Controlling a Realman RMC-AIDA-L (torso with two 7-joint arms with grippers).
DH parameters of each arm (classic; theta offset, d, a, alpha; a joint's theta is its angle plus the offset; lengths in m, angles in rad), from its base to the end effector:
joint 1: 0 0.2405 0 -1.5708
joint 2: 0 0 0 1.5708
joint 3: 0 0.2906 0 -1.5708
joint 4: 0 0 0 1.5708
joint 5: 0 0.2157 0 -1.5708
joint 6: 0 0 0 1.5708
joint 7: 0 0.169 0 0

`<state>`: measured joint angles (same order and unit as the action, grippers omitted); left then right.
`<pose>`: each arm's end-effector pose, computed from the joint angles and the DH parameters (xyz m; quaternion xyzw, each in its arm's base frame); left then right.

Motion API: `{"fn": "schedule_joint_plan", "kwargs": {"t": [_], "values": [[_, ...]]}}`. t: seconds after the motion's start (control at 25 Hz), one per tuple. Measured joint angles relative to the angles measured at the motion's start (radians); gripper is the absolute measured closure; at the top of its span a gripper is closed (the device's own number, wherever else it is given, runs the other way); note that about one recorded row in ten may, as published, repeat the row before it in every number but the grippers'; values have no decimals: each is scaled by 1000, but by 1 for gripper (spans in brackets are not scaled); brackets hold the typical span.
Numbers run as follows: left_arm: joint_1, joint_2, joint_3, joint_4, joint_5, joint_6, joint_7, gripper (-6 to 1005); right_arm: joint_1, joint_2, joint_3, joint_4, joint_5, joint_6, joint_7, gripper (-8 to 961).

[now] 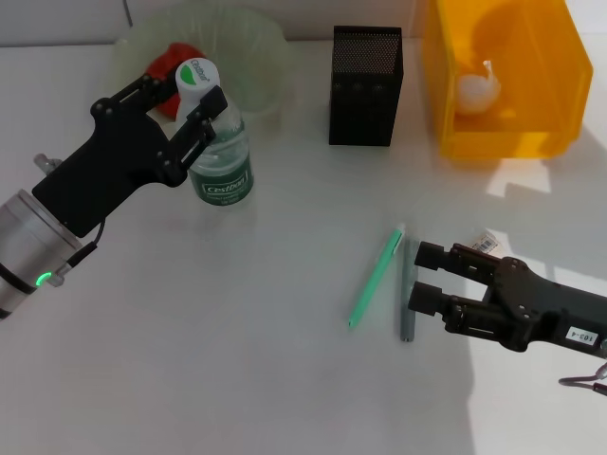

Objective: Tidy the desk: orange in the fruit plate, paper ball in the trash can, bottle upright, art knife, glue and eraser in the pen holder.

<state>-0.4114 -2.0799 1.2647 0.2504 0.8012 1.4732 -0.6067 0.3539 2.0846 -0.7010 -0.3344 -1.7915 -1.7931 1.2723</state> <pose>-0.2812 0.3402 -0.0522 -0.8208 -0.1164 -0.4306 0.3567 0.2975 0.2578 -0.0650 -0.8517 0.3150 0.4168 0.0422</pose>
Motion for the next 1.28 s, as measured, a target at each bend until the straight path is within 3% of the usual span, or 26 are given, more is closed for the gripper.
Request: {"fn": "schedule_joint_plan", "kwargs": {"t": [0.44, 0.68, 1.04, 1.28], "values": [[-54, -2, -8, -126, -107, -13, 106, 558, 3, 0, 1, 14, 0, 0, -4, 127], [-64, -2, -13, -131, -115, -67, 102, 550, 4, 0, 2, 14, 0, 0, -5, 127], [-57, -2, -15, -132, -139, -42, 97, 472, 2, 0, 2, 15, 0, 1, -16, 126], [-6, -1, -16, -122, -300, 118, 101, 258, 1, 0, 11, 15, 0, 1, -19, 127]]}}
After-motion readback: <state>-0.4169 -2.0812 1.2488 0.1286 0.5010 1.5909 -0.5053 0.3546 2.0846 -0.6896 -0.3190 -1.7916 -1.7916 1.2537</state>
